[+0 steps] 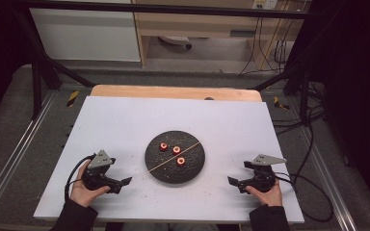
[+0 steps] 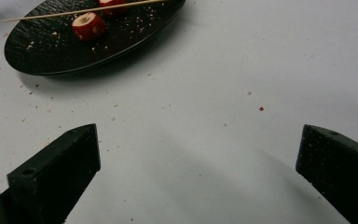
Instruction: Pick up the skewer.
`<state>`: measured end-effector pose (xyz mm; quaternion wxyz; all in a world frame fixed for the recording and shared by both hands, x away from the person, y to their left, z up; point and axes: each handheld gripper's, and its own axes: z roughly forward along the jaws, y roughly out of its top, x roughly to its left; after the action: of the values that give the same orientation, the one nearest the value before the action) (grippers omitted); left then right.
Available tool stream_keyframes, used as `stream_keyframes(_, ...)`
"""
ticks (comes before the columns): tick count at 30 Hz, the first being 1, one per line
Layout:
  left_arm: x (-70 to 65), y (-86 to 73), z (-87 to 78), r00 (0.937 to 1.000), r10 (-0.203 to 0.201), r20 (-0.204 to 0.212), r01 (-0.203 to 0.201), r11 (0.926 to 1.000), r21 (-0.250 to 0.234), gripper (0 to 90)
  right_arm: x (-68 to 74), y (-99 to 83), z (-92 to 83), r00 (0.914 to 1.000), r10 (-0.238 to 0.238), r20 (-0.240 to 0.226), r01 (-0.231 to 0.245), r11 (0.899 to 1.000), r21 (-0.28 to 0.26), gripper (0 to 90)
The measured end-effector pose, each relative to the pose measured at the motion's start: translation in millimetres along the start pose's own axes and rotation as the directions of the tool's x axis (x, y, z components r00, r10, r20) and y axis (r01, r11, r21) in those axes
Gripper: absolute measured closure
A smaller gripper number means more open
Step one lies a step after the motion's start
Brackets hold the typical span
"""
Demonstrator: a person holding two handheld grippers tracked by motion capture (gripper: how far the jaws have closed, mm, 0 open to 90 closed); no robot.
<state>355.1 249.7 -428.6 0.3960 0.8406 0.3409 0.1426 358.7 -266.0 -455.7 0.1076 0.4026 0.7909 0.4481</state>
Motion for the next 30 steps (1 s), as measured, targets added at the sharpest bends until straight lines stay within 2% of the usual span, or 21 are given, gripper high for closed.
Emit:
stream_keyframes(6, -7.4, 17.3, 5.1, 0.9999, 0.012, 0.004, -0.012, 0.9999, 0.004, 3.4, 0.1, 0.1, -0.9, 1.0000, 0.002, -0.002, -0.002, 1.000, -0.002, 0.5)
stream_keyframes(10, -15.8, 32.2, 11.4, 0.9992, 0.038, 0.009, -0.038, 0.9991, 0.018, 3.6, -0.3, 0.2, -1.2, 1.0000, -0.004, 0.000, 0.004, 1.000, -0.007, 0.5)
stream_keyframes(15, -21.6, 43.1, 18.1, 0.9987, 0.049, 0.016, -0.049, 0.9984, 0.029, 4.0, 0.1, 0.3, -1.2, 1.0000, 0.001, -0.002, -0.001, 1.000, -0.002, 0.6)
stream_keyframes(24, -29.4, 61.9, 34.9, 0.9979, 0.060, 0.023, -0.062, 0.9955, 0.072, 5.4, -0.2, 0.1, -0.9, 1.0000, -0.007, 0.000, 0.007, 1.000, 0.002, 0.6)
stream_keyframes(30, -33.5, 72.2, 46.2, 0.9972, 0.071, 0.024, -0.073, 0.9909, 0.113, 6.9, 0.3, 0.1, -0.8, 1.0000, -0.008, 0.000, 0.008, 1.000, 0.010, 0.6)
